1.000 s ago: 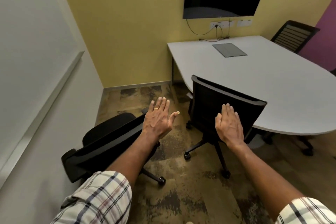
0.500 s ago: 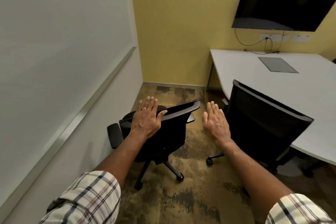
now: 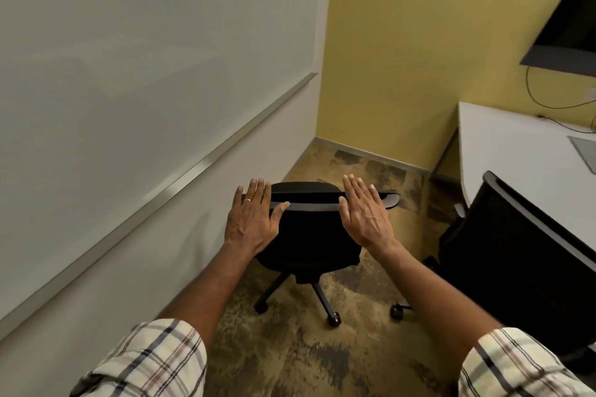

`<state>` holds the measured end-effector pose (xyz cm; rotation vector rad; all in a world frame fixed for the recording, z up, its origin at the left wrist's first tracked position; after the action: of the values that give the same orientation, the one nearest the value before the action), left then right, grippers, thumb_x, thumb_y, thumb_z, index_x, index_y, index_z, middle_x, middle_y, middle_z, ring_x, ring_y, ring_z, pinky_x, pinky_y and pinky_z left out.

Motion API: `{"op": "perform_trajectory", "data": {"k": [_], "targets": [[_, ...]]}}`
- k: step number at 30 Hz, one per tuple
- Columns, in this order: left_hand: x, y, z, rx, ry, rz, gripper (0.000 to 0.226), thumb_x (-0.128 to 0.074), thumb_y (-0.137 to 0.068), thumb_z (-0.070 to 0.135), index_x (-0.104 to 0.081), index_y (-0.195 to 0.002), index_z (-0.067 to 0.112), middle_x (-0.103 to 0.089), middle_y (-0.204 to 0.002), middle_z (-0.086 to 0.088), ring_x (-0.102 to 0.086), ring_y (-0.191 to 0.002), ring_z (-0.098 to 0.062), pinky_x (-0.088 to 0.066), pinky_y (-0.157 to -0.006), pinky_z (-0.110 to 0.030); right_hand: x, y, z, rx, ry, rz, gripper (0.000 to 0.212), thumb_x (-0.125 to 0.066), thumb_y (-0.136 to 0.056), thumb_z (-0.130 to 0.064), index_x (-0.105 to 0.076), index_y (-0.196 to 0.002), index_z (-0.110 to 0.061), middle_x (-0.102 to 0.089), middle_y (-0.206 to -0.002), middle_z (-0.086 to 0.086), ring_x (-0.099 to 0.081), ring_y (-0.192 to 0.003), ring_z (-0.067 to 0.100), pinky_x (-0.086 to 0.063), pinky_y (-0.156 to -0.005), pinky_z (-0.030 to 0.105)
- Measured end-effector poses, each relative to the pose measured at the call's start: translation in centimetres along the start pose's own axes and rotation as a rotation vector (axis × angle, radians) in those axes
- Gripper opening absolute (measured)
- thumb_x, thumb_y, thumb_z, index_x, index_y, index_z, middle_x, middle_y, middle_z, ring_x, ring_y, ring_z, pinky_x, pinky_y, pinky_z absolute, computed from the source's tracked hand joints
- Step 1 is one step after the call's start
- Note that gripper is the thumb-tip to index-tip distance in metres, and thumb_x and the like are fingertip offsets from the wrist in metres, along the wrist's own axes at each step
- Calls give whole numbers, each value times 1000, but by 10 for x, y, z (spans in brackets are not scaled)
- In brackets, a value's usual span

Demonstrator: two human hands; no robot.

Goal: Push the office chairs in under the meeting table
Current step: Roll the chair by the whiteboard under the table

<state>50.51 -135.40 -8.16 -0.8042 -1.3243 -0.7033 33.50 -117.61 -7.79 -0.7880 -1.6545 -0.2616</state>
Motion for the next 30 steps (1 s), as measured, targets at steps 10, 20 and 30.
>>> {"op": "perform_trajectory", "data": {"k": [10, 20, 30], "targets": [[-43, -15, 26, -4, 47, -66, 70, -3, -108, 51, -9, -165, 11, -9, -173, -6, 1, -160, -19, 2, -129, -44, -39, -15, 43, 27, 22, -89, 62, -12, -108, -50, -16, -162, -20, -10, -170, -3, 2, -156, 11, 8, -127, 37], [-55, -92, -4, -57, 144, 1, 77, -14, -104, 58, -51, -151, 10, -51, -156, -10, -35, -152, -26, -21, -129, -44, -50, -83, 60, 96, 38, -125, 61, -21, -104, -55, -57, -142, -25, -56, -148, -5, -44, -142, 11, -26, -123, 37], [-63, -125, -4, -178, 153, 3, 69, -20, -105, 56, -55, -149, 15, -56, -152, -4, -42, -148, -22, -23, -125, -41, -56, -78, 67, -5, 60, -66, 60, -22, -105, -53, -60, -140, -23, -62, -142, -4, -52, -135, 12, -36, -117, 37]]}}
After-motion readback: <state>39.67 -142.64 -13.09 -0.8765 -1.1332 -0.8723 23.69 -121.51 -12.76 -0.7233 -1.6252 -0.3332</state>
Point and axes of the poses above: each hand's wrist, its own y-axis away from the middle knuckle, its own x-axis out of the back of the hand, z = x × y, the point moved 9 cm from there along -y, towards the middle knuckle
